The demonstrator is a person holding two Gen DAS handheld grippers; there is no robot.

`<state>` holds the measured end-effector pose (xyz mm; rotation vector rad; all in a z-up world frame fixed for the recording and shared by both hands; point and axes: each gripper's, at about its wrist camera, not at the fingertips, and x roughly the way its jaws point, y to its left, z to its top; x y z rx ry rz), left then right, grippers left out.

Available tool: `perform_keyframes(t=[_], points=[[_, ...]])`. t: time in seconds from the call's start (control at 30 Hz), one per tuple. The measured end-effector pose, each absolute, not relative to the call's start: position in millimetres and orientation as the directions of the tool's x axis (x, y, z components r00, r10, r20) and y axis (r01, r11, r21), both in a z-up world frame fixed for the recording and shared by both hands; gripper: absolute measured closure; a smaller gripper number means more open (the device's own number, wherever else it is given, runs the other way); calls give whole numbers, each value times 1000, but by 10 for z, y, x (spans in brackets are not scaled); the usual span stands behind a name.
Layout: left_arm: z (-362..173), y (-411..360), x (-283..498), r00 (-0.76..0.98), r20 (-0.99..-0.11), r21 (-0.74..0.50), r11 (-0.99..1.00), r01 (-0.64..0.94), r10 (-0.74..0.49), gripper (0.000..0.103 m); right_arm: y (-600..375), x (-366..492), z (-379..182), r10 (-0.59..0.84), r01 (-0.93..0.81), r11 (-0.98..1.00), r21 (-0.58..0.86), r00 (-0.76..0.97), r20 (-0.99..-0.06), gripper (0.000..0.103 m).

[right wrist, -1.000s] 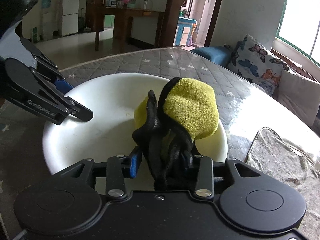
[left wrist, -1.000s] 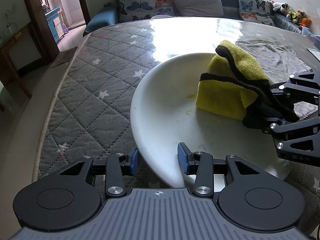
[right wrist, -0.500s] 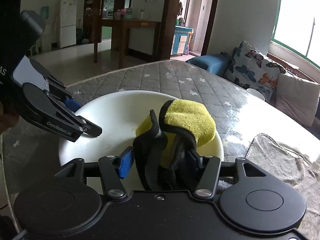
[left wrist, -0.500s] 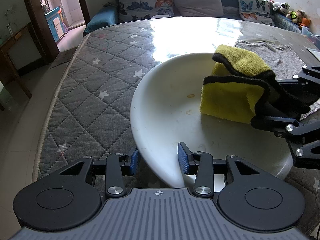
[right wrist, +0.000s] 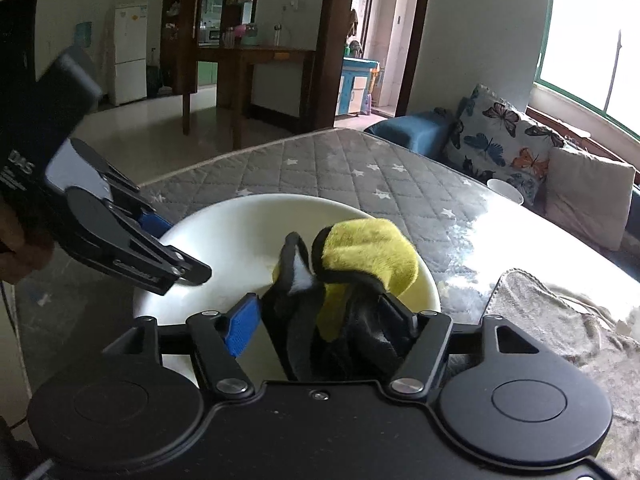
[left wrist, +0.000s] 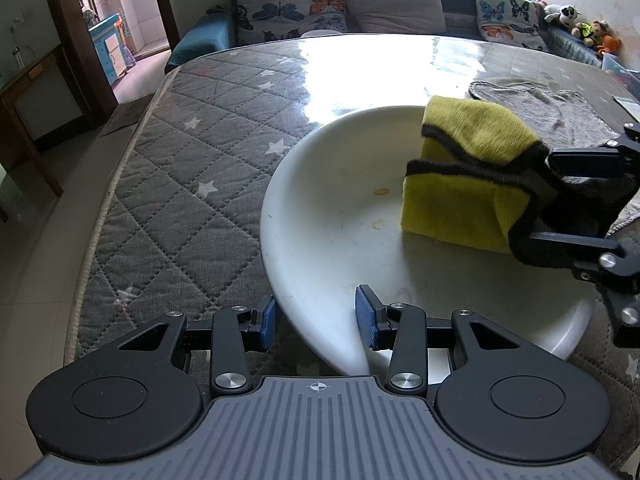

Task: Clean bowl
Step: 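Hold the bowl rim with the left tool while the right tool scrubs the cloth on the bowl bottom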

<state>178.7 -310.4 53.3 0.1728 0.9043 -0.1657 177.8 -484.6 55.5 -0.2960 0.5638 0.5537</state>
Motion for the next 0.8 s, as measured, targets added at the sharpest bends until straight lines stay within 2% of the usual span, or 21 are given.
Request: perform_keyframes(t=[0.17, 0.57, 0.63, 0.67, 0.7, 0.8], points=[[541, -3127, 1777, 608, -791, 80, 973, 215, -69, 61, -4855, 1733, 603, 417, -564, 818, -114, 717, -559, 28], [545, -3131, 1776, 607, -791, 79, 974, 214, -69, 61, -4708, 2007, 483, 379, -541, 831, -132, 724, -577, 28], [546, -3133, 1777, 607, -792, 79, 974, 214, -69, 60, -4709, 2031, 451, 379, -543, 830, -127, 716, -586, 33], [546, -3135, 1777, 607, -791, 80, 973, 215, -69, 60, -4708, 2050, 428, 378, -544, 830, -124, 711, -592, 45], [546, -3137, 1778, 608, -791, 80, 973, 216, -69, 60, -4713, 2060, 409, 379, -545, 830, -121, 709, -595, 51], [548, -3145, 1769, 608, -791, 80, 973, 217, -70, 59, -4719, 2096, 380, 384, -557, 823, -110, 689, -614, 52]])
